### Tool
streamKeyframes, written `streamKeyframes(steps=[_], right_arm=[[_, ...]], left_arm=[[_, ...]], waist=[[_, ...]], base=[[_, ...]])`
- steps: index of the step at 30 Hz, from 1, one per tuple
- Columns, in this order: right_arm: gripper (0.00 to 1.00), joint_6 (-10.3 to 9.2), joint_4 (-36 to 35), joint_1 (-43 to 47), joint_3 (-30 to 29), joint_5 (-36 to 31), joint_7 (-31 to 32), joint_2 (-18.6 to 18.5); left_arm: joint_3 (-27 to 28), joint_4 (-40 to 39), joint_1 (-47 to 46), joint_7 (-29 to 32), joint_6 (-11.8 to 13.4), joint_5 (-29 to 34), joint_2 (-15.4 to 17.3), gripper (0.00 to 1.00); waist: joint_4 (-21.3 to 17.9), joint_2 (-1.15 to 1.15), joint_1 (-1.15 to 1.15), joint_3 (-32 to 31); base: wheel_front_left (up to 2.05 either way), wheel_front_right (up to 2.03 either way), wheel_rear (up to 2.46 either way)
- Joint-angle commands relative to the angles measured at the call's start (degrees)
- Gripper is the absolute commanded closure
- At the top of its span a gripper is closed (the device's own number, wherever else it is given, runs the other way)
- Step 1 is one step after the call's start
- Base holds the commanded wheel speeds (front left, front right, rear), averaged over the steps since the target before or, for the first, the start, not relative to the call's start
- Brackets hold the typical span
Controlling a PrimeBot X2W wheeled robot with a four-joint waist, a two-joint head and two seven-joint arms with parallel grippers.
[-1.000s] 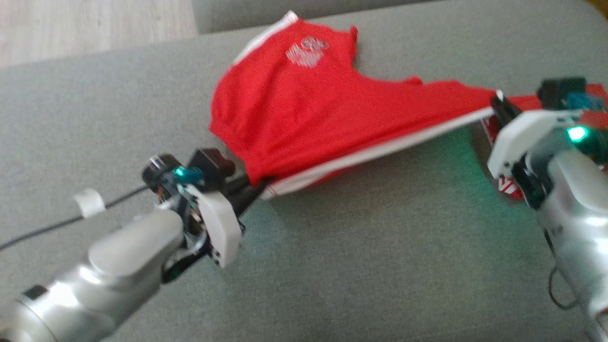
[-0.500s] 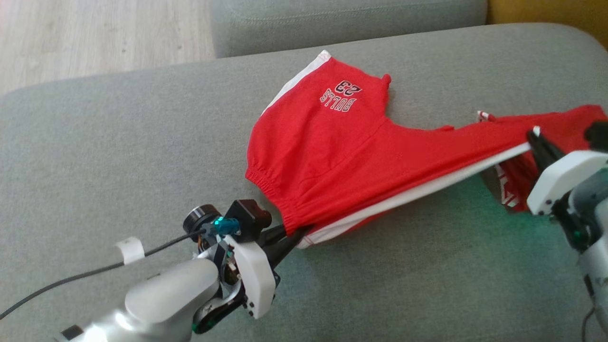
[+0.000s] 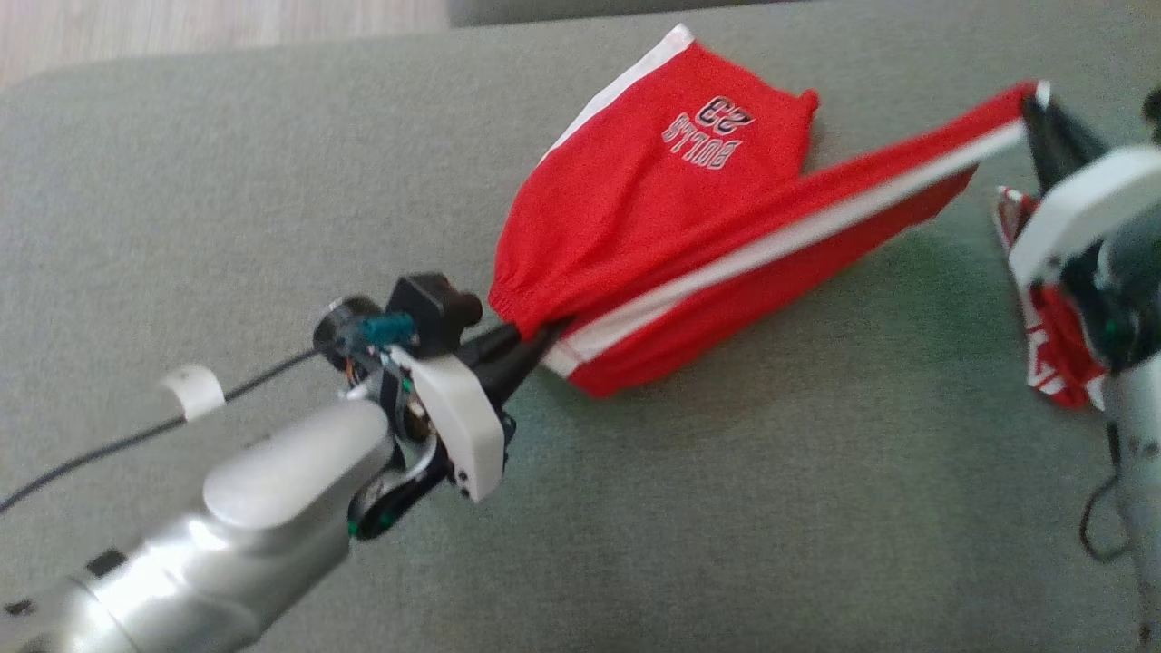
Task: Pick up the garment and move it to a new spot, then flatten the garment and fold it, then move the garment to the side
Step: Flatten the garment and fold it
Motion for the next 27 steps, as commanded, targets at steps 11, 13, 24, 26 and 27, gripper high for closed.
streamKeyframes(steps=[11,13,24,26,27], right_arm=[[1.0,-0.05,4.5,-15.43,2.86,-5.69,1.91,0.91],[1.0,-0.05,6.91,-17.93,3.67,-6.52,1.56,0.86],[1.0,-0.05,19.57,-28.96,6.59,-9.36,-2.58,-0.3],[1.0,-0.05,21.54,-30.37,6.87,-9.55,-3.51,-0.41],[1.0,-0.05,22.48,-31.03,7.01,-9.65,-3.97,-0.45]], left_arm=[[4.68,2.65,-9.35,-0.41,-1.4,-0.96,-1.33,1.0],[4.63,3.71,-10.49,-0.47,-1.62,-0.79,-2.1,1.0],[3.98,9.01,-14.58,-2.14,-2.49,-0.65,-6.83,1.0],[3.74,9.86,-15.05,-2.53,-2.6,-0.74,-7.59,1.0],[3.66,10.24,-15.3,-2.75,-2.64,-0.81,-7.95,1.0]], waist=[[5.94,0.0,-0.01,7.43],[6.94,0.0,-0.01,8.51],[11.35,0.0,-0.01,14.04],[11.82,0.0,-0.01,14.7],[12.04,0.0,-0.01,15.02]], base=[[0.0,0.0,0.0],[0.0,0.0,0.0],[0.0,0.0,0.0],[0.0,0.0,0.0],[0.0,0.0,0.0]])
